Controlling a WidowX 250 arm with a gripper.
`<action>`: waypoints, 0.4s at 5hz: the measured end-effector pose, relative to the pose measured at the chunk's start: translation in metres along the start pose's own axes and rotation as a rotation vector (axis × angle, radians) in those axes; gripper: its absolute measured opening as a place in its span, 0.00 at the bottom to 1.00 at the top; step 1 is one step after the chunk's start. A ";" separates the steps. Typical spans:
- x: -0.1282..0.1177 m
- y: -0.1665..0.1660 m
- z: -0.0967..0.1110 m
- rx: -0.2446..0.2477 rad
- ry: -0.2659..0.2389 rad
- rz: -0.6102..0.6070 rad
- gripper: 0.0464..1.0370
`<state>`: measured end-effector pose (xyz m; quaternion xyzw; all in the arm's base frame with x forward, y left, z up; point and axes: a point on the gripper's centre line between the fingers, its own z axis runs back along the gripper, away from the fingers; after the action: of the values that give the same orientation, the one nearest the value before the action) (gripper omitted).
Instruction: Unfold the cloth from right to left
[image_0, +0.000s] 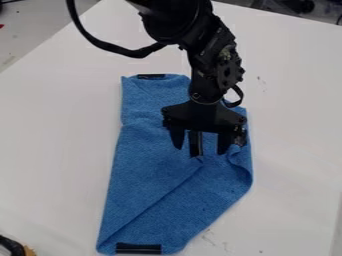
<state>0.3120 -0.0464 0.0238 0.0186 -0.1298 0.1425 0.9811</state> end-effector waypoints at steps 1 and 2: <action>0.001 0.002 0.000 -0.011 0.010 0.006 0.63; 0.004 -0.001 0.001 -0.028 0.009 -0.001 0.45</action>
<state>0.3153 -0.0462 0.0260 0.0041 -0.1272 0.1404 0.9819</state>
